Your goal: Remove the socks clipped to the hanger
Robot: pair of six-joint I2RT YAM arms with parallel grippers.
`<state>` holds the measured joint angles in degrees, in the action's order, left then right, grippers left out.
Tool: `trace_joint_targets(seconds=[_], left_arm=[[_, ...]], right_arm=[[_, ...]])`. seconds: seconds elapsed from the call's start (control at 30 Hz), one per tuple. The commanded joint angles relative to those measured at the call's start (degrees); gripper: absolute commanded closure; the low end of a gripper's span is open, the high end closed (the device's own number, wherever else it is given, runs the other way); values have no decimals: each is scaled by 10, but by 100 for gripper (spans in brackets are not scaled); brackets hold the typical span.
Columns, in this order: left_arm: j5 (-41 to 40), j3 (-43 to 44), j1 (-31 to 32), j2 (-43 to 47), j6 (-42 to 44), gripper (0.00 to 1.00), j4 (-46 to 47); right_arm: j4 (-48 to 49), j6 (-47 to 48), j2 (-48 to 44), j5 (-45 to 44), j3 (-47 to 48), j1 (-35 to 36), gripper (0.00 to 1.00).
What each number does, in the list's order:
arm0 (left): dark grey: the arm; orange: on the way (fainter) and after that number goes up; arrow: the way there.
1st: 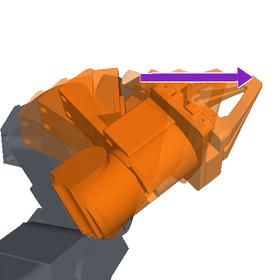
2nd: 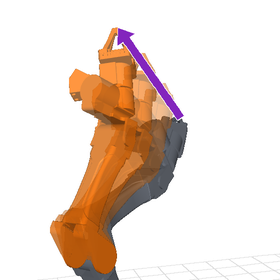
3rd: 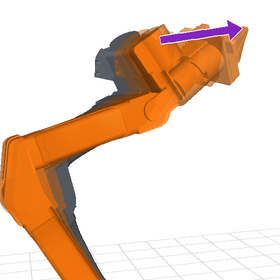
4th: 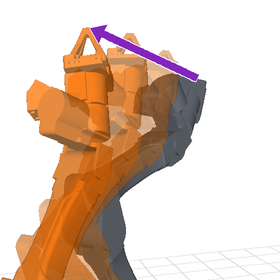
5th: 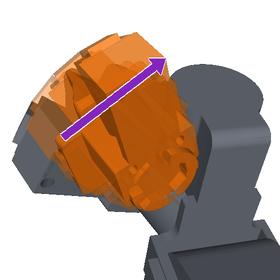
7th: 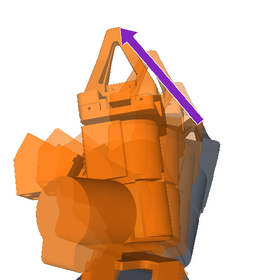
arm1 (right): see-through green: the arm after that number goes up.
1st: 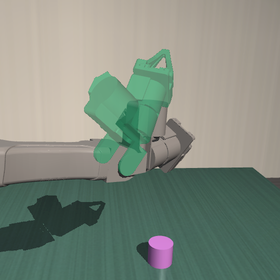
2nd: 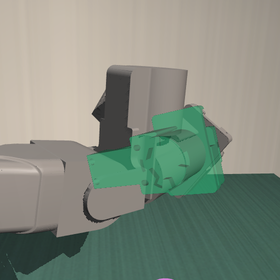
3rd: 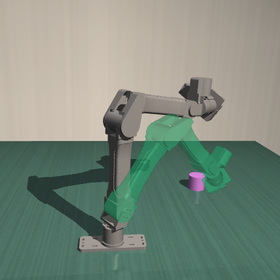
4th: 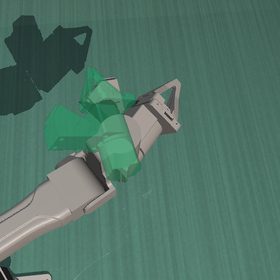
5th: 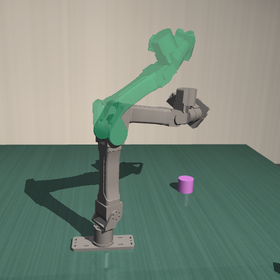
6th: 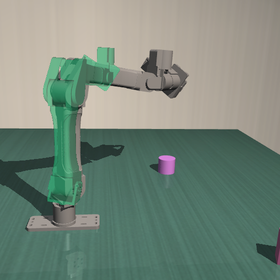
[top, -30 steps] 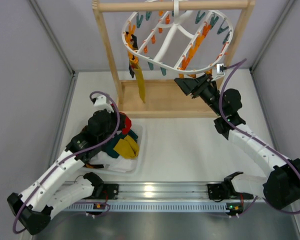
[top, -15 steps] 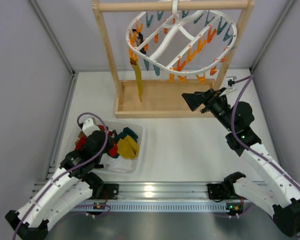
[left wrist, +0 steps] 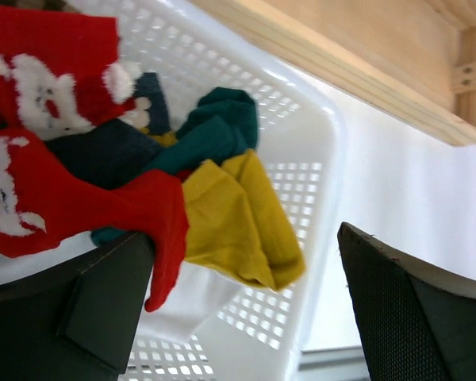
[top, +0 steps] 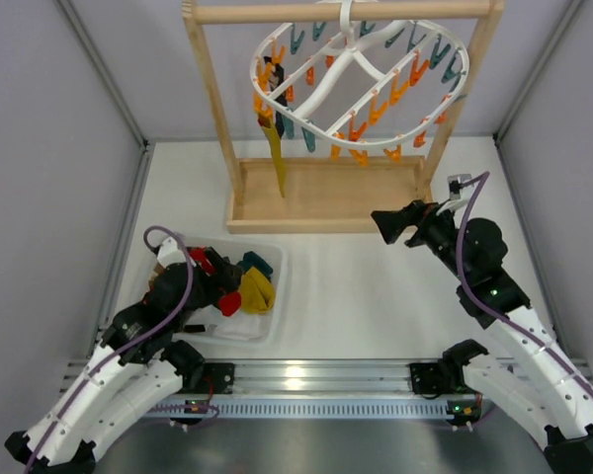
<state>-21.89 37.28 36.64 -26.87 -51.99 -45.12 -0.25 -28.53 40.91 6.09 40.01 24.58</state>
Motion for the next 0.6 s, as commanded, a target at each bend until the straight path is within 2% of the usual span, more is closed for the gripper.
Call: trace_joint_targets(seconds=[0.0, 0.23, 0.43, 0.47, 0.57], left_arm=[[55, 58, 1, 12, 29, 1, 4], [-1, 89, 1, 8, 39, 1, -37], [-39, 118, 1, -27, 53, 1, -23], [-43, 123, 1, -35, 62, 1, -16], [1, 115, 1, -61, 113, 1, 98]], right_arm=[[-33, 31, -5, -13, 22, -3, 1], [-55, 43, -12, -21, 38, -3, 1], [-60, 45, -21, -16, 34, -4, 1], [-56, 44, -24, -12, 30, -4, 1], [-31, 34, -30, 14, 16, -3, 1]])
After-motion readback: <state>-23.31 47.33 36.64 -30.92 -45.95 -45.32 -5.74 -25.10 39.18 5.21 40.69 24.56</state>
